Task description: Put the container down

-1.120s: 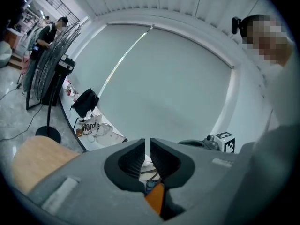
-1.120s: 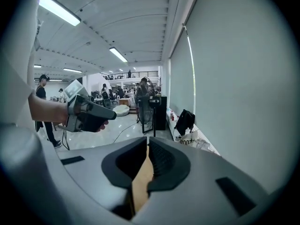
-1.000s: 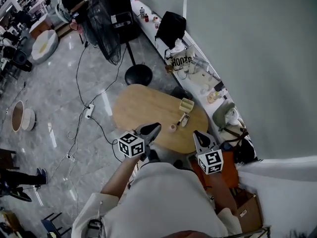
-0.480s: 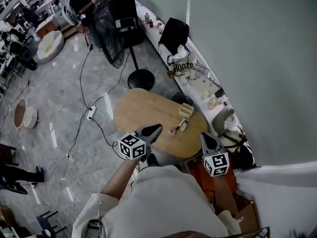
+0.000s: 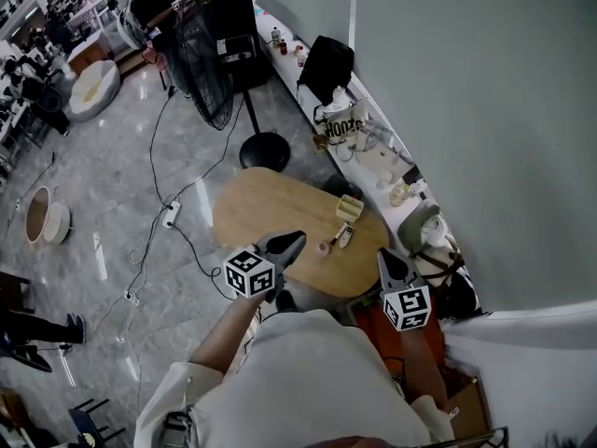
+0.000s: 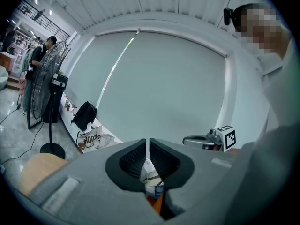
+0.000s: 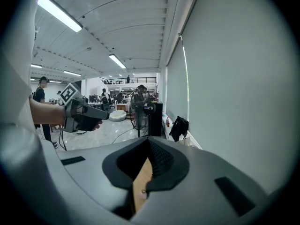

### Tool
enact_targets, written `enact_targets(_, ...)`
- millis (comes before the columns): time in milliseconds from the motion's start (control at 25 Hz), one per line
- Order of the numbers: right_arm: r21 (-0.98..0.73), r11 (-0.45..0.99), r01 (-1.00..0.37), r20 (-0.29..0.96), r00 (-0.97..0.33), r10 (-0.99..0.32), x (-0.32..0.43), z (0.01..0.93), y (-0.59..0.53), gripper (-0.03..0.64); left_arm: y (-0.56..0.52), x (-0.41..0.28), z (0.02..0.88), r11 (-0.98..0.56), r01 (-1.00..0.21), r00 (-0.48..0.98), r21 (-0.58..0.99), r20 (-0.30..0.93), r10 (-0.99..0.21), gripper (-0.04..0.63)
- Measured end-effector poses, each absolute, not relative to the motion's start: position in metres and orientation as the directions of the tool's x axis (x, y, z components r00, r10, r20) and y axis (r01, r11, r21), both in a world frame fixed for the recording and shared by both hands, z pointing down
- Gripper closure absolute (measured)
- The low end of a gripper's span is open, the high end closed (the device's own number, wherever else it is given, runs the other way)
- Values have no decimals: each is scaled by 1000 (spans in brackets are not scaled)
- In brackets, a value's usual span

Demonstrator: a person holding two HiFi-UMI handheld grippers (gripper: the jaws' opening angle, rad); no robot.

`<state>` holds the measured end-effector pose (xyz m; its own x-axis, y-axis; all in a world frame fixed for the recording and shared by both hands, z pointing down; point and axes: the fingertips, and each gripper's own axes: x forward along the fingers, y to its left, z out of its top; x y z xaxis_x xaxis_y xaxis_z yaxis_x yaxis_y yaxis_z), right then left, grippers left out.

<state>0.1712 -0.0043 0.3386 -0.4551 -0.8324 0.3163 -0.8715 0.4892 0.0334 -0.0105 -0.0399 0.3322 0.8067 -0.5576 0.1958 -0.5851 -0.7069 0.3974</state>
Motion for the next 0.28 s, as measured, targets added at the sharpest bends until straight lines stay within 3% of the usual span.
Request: enact_targets(280, 39, 491, -870, 320, -455, -831, 171, 340, -7, 614, -40, -10, 335, -702, -586, 806, 405, 201, -557, 561)
